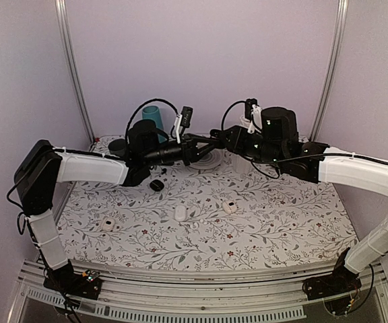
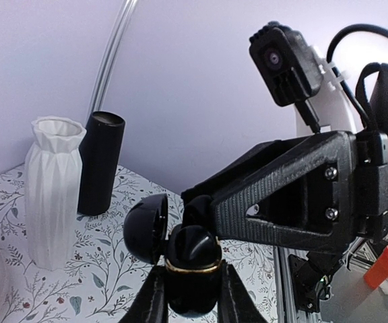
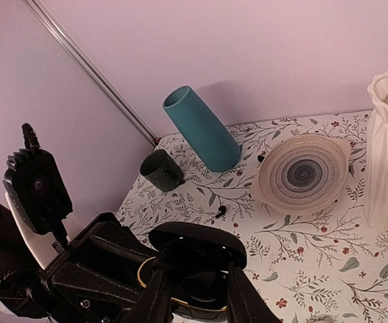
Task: Insert the wireless bluetooth earbuds into the charging case
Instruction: Insert the right earbud into the right side groove of the charging case.
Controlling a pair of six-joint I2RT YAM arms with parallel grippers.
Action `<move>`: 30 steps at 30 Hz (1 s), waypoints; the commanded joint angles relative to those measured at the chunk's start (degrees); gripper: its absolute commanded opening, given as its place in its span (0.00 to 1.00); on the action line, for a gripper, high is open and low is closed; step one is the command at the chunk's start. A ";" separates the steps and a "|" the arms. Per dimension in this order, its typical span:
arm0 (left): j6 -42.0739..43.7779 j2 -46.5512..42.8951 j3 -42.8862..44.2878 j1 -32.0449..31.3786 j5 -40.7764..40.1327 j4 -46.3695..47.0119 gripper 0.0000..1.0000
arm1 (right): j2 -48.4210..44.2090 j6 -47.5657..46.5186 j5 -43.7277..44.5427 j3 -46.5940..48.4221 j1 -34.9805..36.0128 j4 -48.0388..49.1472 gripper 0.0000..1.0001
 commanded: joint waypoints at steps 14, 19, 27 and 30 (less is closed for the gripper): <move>3.32 -4.40 -1.23 0.65 1.38 4.88 0.00 | -2.66 1.46 -4.01 2.72 -0.51 -5.52 0.44; 3.97 -5.69 -2.13 1.35 2.71 4.18 0.00 | -5.11 0.58 -4.54 2.36 -1.73 -4.74 0.55; 7.04 -8.16 -3.15 1.45 6.25 0.55 0.00 | -7.41 -2.69 -7.03 -0.74 -3.39 2.50 0.82; 8.12 -9.23 -3.32 1.46 8.75 -0.85 0.00 | -7.86 -2.88 -13.10 -1.15 -6.28 4.14 0.85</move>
